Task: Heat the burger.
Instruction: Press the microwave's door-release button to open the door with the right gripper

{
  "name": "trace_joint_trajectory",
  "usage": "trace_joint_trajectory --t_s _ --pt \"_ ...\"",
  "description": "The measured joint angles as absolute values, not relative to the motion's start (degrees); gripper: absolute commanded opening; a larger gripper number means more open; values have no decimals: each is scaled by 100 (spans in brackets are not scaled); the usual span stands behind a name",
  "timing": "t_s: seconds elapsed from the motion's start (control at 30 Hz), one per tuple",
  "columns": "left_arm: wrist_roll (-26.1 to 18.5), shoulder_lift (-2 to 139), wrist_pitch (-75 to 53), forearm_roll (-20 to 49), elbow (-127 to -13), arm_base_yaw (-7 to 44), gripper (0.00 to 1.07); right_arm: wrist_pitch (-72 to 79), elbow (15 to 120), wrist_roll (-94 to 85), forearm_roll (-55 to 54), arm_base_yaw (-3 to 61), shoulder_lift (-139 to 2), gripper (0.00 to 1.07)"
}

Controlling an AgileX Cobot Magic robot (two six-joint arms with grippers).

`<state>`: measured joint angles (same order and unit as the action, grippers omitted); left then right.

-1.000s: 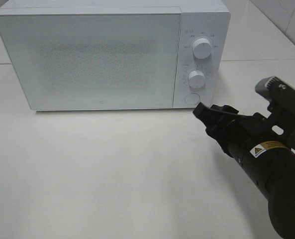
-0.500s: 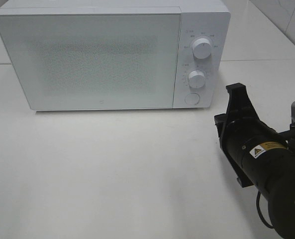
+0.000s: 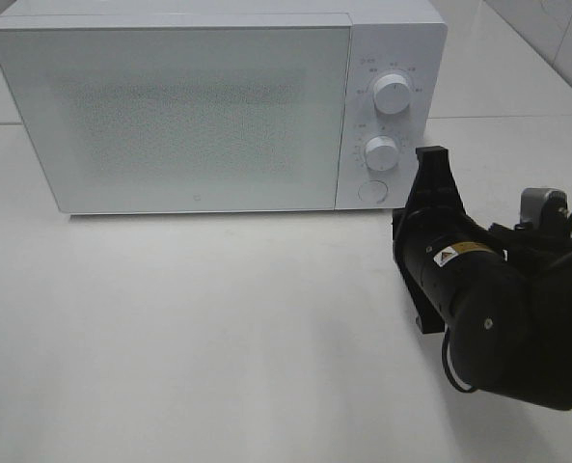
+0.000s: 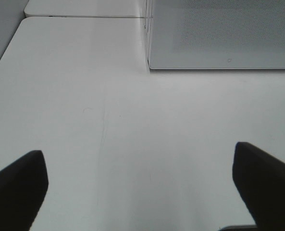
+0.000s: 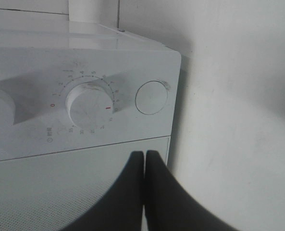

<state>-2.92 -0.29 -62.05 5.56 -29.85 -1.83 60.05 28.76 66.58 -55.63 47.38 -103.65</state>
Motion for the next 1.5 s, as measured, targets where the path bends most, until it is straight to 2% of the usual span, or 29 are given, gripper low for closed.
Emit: trace_joint_trajectory --t_s 0.77,1.5 --pt "-292 -29 -6205 556 -2985 -183 99 5363 4234 6904 -4830 3845 -11528 0" --pt "-292 -29 -6205 556 -2985 -183 99 5300 4996 7053 -4664 3564 -12238 0"
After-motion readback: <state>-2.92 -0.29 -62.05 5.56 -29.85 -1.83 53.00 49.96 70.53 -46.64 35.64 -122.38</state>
